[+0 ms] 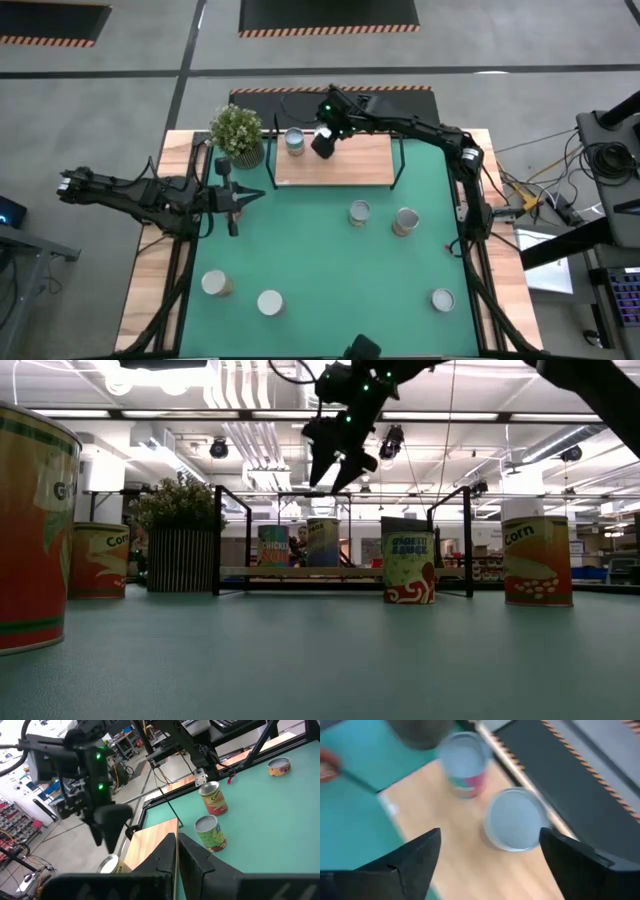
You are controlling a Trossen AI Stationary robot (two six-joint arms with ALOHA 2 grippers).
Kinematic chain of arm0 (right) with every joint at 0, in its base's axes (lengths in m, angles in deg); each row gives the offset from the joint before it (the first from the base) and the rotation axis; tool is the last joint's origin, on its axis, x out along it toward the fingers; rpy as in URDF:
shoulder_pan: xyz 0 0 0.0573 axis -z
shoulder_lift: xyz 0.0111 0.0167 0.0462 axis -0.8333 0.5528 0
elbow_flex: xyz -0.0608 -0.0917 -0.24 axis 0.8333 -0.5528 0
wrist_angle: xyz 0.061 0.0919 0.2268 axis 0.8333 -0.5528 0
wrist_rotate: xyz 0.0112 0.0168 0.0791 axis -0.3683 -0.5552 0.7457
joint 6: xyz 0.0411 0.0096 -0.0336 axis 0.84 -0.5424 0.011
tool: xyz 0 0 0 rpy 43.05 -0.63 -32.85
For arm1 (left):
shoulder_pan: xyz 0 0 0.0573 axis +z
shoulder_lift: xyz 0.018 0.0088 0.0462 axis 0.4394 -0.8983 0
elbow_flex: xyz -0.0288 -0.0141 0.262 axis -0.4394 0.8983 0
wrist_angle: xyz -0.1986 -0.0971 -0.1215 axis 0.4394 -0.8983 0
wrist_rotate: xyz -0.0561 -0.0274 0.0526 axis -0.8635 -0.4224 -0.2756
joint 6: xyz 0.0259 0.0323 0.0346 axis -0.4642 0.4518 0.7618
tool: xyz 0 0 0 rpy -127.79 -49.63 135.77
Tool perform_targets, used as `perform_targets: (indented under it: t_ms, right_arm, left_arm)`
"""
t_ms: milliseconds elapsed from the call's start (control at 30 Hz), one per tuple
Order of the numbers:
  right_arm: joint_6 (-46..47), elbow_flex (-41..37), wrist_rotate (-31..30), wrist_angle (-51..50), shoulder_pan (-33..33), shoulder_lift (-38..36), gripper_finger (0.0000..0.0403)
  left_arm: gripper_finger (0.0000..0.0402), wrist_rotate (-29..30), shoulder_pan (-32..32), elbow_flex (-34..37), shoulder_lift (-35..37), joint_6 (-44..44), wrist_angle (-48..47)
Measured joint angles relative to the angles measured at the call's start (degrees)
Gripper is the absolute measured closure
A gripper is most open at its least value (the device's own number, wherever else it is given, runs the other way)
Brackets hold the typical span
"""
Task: Pick and place cans onto a shelf
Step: Put the canned peas on the shelf
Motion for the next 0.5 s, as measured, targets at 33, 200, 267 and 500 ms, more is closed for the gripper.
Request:
perform_targets:
  t_ms: [33,200,267,500]
  right_arm:
    - [-0.6,-0.3,1.2,-0.2,-0.4,-0.1,0.0101]
    - [-2.1,-3.6,2.4,-0.2,-2.3,0.1,0.0196]
    - [-2.3,-5.8,2.4,0.0,-2.6,0.0,0.0242]
    - [-3.8,-14.6,-3.7,11.1,-1.9,0.1,0.0382]
  left_arm:
    - [0.0402,0.0,0.0,0.0,0.0,0.0,0.0]
    - [0.0402,0.0,0.0,0.0,0.0,0.0,0.0]
    - [0.0402,0.0,0.0,0.0,0.0,0.0,0.0]
    - [0.0402,0.0,0.0,0.0,0.0,0.0,0.0]
